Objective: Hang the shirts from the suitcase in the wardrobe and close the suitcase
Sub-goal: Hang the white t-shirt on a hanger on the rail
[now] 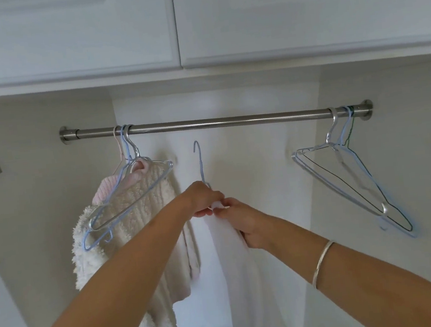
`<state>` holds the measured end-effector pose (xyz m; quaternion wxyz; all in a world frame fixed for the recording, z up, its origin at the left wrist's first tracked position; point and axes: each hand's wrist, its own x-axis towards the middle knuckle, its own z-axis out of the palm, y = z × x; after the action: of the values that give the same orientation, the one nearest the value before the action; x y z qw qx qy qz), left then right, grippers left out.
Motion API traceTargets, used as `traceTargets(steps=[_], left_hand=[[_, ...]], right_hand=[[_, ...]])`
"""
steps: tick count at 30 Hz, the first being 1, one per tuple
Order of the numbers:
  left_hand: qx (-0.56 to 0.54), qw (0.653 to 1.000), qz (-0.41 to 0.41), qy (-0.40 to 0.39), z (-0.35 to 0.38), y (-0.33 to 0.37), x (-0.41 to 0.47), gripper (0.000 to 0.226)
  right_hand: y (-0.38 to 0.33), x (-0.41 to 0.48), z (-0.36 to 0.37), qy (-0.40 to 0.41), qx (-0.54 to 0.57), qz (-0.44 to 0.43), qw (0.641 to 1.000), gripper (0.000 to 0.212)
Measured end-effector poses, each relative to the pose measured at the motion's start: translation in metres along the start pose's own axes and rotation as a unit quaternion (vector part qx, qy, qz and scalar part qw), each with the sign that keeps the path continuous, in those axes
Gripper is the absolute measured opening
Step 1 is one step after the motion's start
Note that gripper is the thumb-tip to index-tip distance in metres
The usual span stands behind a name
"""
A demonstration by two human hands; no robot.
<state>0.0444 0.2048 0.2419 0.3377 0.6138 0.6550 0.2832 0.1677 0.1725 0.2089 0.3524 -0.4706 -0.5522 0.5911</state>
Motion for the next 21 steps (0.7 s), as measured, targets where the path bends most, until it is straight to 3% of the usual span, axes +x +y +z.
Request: traceTargets(steps=[2,6,10,14,21], left_hand=[[0.006,1.0,0.005,0.001,-0.012,-0.008,-0.003,0.009],[-0.007,0.999,0.028,0.017,-0.036,-0.019,-0.01,0.018],[-0.056,0.992,0.076,0.086,-0.06,-0.014,-0.013,0.006],[-0.089,0.981,0.092,0.142,-0.084,-0.006,-0.011,0.008],[-0.101,0.982,0.104,0.121,-0.098,0.001,-0.02,0.018]], right_hand=[[0.007,0.002,0.014,-0.026,0.009,0.003,1.0,0.028],[0.002,0.012,0.04,-0.048,0.007,-0.027,0.998,0.03],[-0.02,0.023,0.063,-0.034,0.03,-0.094,0.995,0.028],[-0.045,0.034,0.077,-0.011,0.018,-0.148,0.989,0.027],[-0.074,0.063,0.09,0.034,0.039,-0.132,0.99,0.012]])
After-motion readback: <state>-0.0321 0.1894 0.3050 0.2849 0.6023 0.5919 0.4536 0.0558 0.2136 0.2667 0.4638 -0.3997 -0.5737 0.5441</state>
